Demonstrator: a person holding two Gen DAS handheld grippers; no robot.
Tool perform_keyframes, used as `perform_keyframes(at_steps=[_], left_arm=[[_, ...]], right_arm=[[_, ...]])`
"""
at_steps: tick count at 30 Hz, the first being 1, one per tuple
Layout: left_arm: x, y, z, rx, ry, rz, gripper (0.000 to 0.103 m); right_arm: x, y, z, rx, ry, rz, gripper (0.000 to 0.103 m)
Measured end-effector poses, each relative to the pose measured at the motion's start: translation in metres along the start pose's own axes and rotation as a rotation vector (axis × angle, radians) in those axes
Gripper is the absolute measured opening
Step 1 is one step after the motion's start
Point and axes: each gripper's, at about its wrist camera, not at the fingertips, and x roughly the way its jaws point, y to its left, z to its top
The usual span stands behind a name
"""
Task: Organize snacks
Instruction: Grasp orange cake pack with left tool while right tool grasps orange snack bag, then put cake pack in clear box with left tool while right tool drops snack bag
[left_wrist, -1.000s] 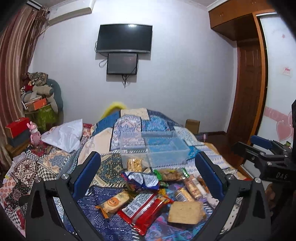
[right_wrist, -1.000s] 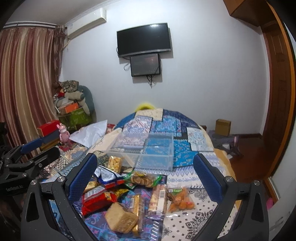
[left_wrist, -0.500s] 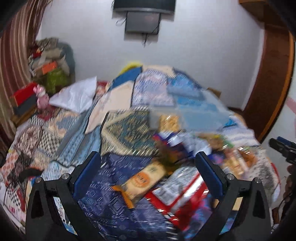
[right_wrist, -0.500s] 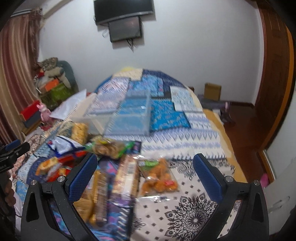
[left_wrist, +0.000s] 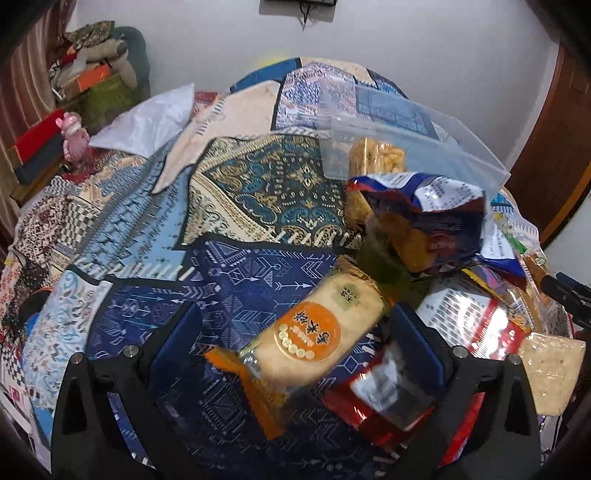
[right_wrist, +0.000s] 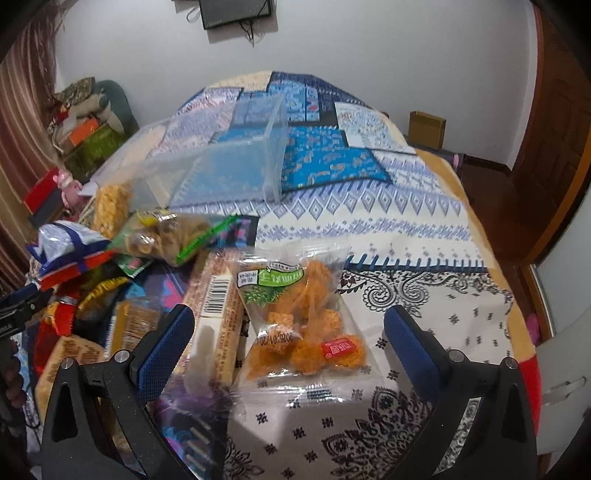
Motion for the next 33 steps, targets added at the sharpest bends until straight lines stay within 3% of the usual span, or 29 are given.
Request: perform_keyframes(at_steps=[2, 5, 10, 12, 13, 17, 22, 33], left_arm=[[0.008, 0.002, 0.000, -0.011, 0.010, 0.003, 0.103], [0.018, 0.006, 0.000, -0.041, 0.033, -0.007, 0.092], [0.013, 0.010, -0.003, -0.051, 0.005, 0.026, 0.065], [0.008, 0.012, -0.004, -0.046, -0.009, 0.048, 0.043], [0.006, 0.014, -0.004, -0.045, -0.013, 0.062, 0.038], [-0.003, 0.021, -0.002, -0.072, -0.015, 0.029, 0.037], [-0.024, 0.018, 0.006, -0.048, -0.069, 0.046, 0.037], [-0.075, -0.005, 0.055, 0.009, -0.224, -0.005, 0.037]], right_arm=[[0.004, 0.001, 0.001, -0.002, 0.003, -0.014, 0.099], [0.004, -0.004, 0.000, 0.008, 0.002, -0.019, 0.092], [0.010, -0.012, -0.002, 0.028, 0.034, -0.001, 0.075], [0.011, -0.012, -0.003, 0.035, 0.036, 0.013, 0.063], [0.012, -0.012, -0.002, 0.029, 0.035, 0.017, 0.058], [0.012, -0.008, -0.003, 0.013, 0.044, 0.025, 0.051], [0.002, -0.009, -0.003, 0.022, 0.025, 0.037, 0.047], [-0.044, 0.007, 0.039, -0.020, -0.142, 0.059, 0.047]])
